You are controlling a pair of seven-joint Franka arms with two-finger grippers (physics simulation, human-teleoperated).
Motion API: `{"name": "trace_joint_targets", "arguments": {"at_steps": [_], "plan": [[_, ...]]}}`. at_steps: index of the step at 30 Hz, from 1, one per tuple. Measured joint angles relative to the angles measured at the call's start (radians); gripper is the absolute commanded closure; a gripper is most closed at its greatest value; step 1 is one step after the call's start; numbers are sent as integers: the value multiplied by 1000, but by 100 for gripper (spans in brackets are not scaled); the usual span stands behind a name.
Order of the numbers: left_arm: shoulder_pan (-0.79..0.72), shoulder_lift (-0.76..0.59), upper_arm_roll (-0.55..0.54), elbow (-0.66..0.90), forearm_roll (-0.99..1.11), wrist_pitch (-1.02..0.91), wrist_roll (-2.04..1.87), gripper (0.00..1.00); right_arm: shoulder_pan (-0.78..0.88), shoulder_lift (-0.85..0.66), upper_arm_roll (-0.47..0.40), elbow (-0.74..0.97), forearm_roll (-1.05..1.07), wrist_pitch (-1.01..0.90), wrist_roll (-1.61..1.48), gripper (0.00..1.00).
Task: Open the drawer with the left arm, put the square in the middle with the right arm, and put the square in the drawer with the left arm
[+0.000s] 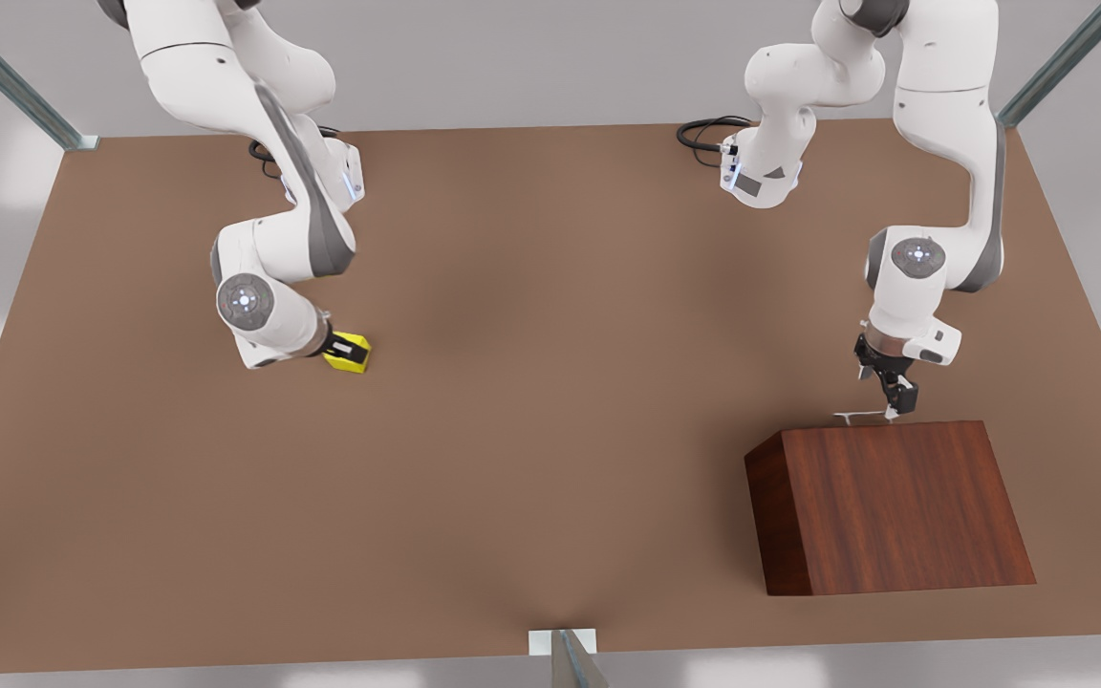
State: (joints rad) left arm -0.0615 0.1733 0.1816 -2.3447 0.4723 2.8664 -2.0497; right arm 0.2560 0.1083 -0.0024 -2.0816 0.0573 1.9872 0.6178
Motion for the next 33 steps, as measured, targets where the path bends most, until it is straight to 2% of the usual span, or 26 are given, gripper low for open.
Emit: {"name": "trace_joint_targets", "arguments": {"at_steps": [5,11,21,28,33], "plan": [[0,-6,-5,2,-43,-29,60,0,-47,27,8,2,32,40,-78,0],[-1,-25,1,-2,-4,-23,43,0,-23,32,71,-6,55,81,-217,0],[-5,-37,-19,-2,13,-22,-5,0,-65,41,59,-97,50,107,-399,0],[-5,-36,-26,-9,14,-29,-29,0,-90,77,59,-133,-3,143,-405,0],[-4,-27,-25,-10,14,-31,-41,0,-130,103,60,-165,45,191,-389,0]]}}
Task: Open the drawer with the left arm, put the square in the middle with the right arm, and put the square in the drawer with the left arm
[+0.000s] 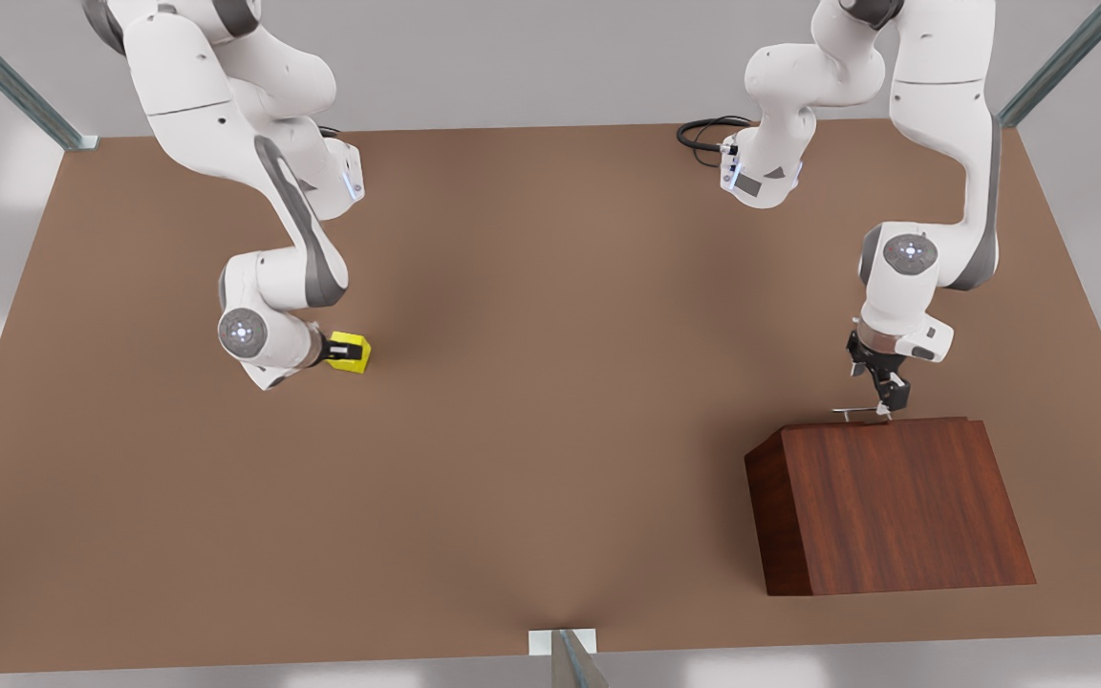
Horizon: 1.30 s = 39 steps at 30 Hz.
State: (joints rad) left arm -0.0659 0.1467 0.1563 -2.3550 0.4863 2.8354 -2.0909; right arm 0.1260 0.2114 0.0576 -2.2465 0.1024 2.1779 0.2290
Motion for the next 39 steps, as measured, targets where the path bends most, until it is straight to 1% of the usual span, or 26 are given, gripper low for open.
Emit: {"name": "trace_joint_targets", "arguments": {"at_steps": [8,14,36,39], "plan": [[-1,15,-1,-1,-1,-3,-13,0,19,27,2,-27,14,62,44,0],[-8,-10,-1,-25,-2,-22,-21,0,37,10,2,-92,-22,132,72,0],[-29,-55,-8,-35,-3,-178,-39,0,26,46,2,-194,-30,321,139,0],[-27,-56,-14,-38,-4,-191,-40,0,31,52,3,-194,-29,338,144,4]]}}
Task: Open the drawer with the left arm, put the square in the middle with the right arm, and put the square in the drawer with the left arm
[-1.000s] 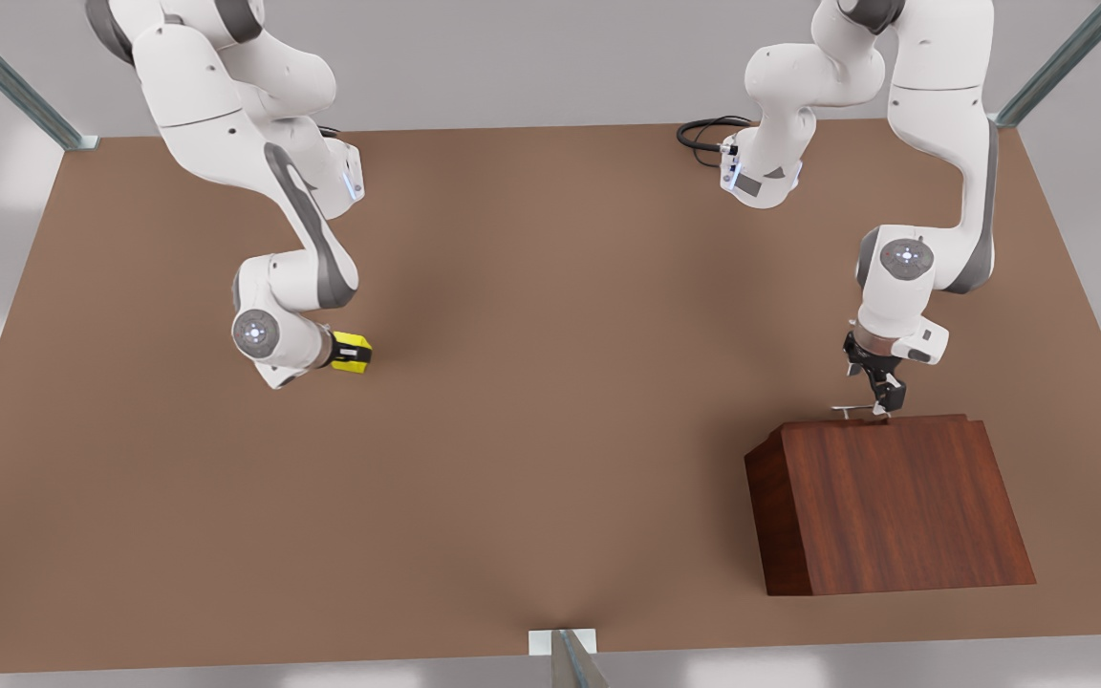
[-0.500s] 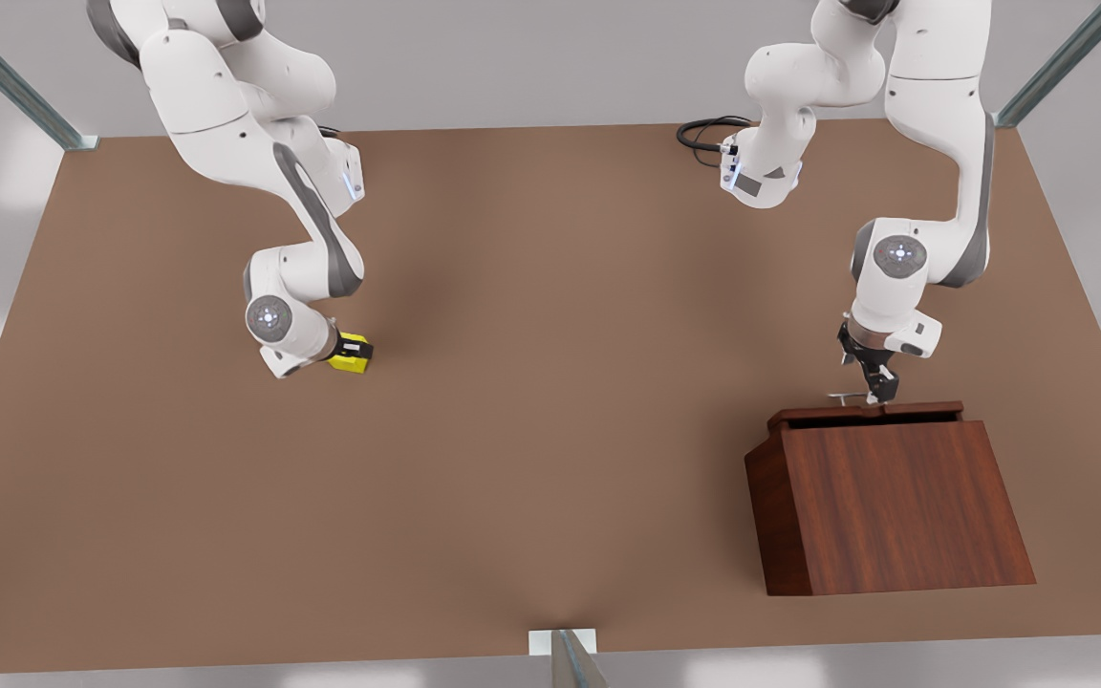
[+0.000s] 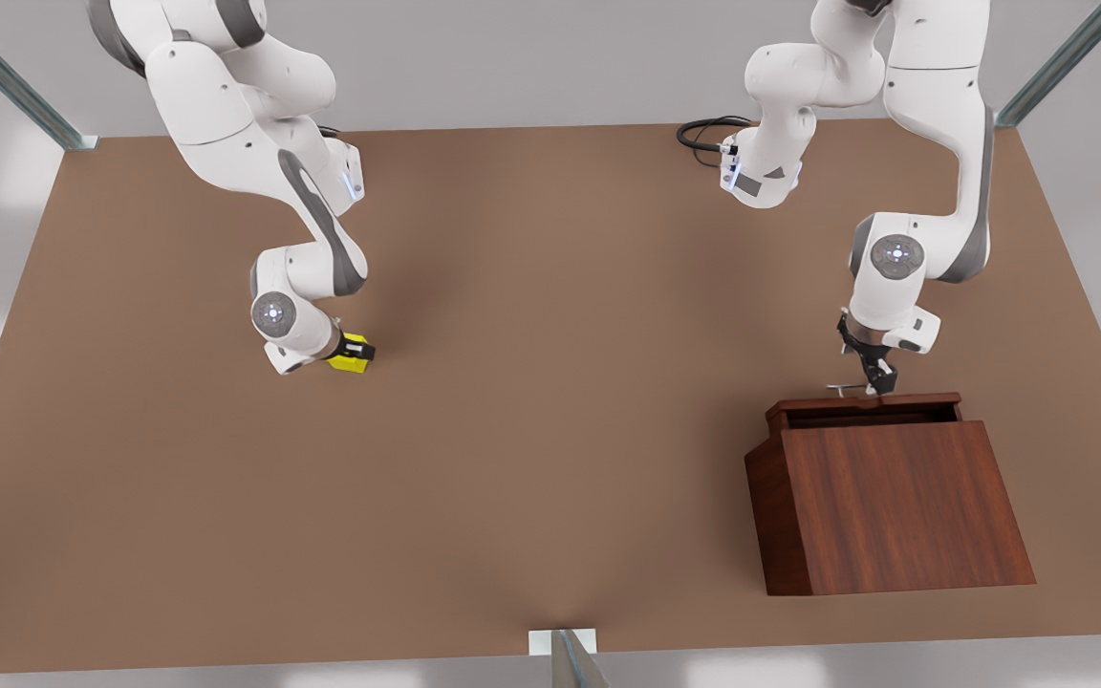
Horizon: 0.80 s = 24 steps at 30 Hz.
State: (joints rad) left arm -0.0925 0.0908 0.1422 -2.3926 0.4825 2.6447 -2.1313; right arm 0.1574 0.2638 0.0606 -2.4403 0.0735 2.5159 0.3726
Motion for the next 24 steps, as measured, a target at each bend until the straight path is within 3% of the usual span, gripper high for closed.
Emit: {"name": "trace_joint_targets", "arguments": {"at_steps": [2,4,5,14,24], "plan": [[2,-9,-6,-1,0,-14,-1,0,4,4,1,-2,0,9,3,8],[-2,-19,-8,-1,-1,-32,-2,0,5,8,0,0,-1,15,5,28],[0,-24,-13,-1,-1,-42,-3,0,5,8,0,0,-2,18,6,31],[-10,-37,-21,-2,-6,-121,-5,0,6,20,0,2,-3,48,1,30],[-16,-61,-36,-16,-14,-187,-7,0,18,-27,6,48,15,17,-25,35]]}}
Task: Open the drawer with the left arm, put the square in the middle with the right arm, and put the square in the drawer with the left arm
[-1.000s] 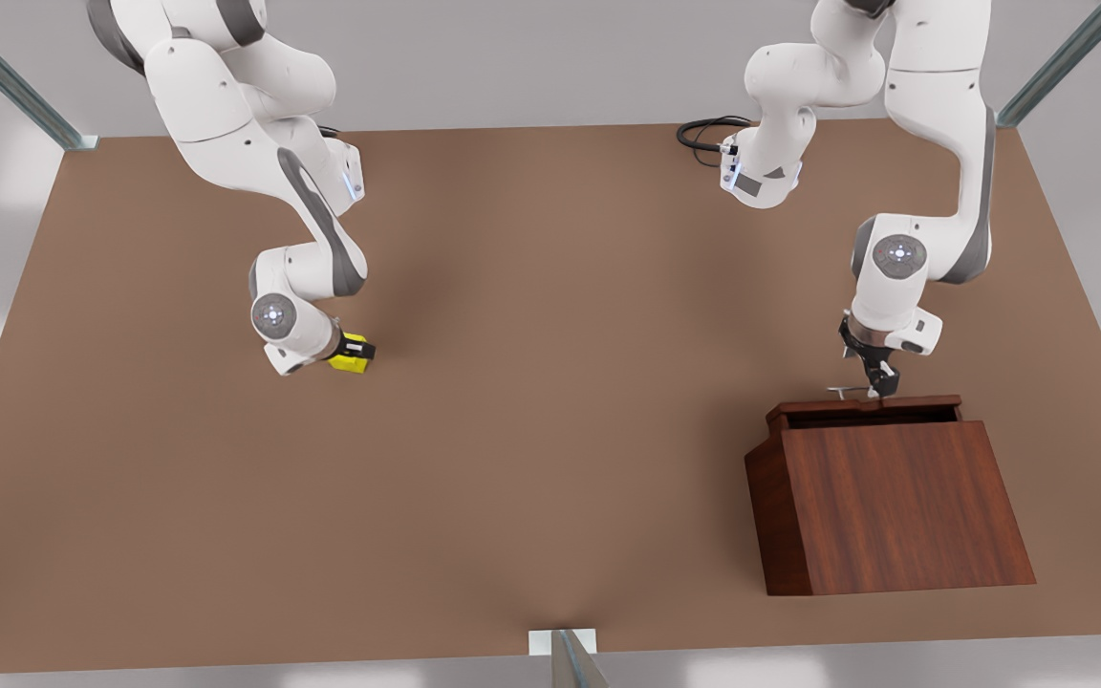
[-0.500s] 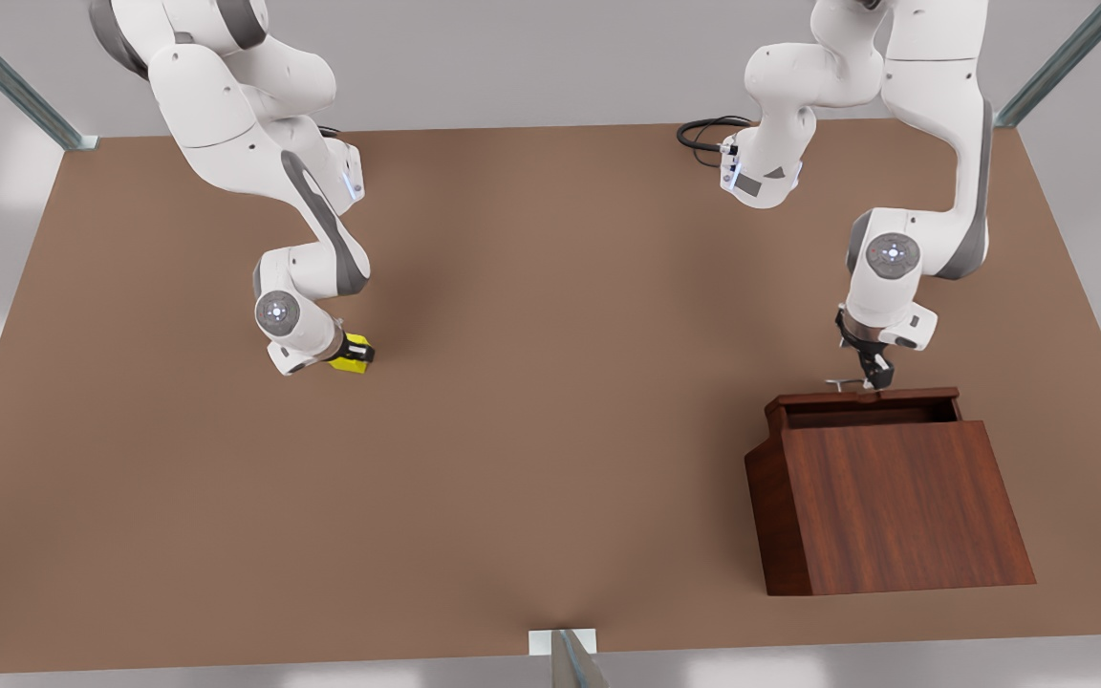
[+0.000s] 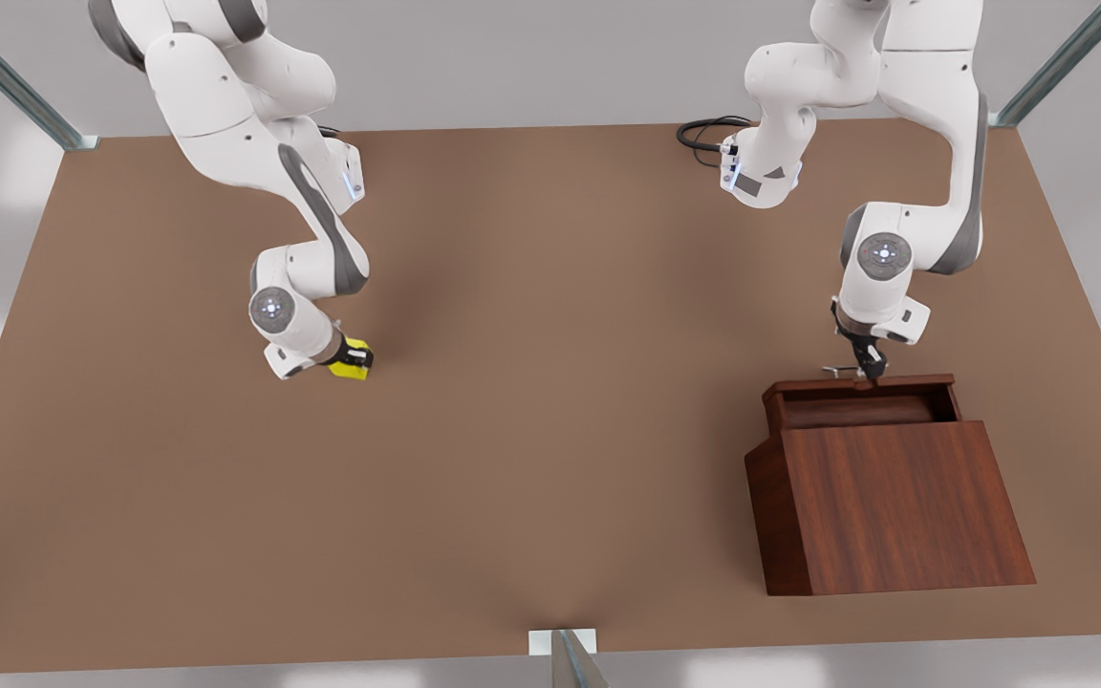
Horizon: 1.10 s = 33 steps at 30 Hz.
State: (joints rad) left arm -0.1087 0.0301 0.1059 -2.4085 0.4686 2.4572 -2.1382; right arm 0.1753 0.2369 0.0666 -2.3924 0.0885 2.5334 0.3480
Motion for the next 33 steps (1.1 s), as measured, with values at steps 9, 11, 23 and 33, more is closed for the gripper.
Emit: {"name": "trace_joint_targets", "arguments": {"at_steps": [9,11,23,33], "plan": [[-8,-13,-5,-11,-3,-49,0,0,239,113,53,432,18,-258,145,35],[-7,-20,-9,-13,-6,-62,-1,0,288,183,65,571,32,-315,208,35],[-18,-50,-13,-12,-34,-136,-1,0,495,435,73,937,41,-509,730,34],[-42,-175,-129,413,-159,-409,20,0,567,555,91,1046,-82,-384,1227,34]]}}
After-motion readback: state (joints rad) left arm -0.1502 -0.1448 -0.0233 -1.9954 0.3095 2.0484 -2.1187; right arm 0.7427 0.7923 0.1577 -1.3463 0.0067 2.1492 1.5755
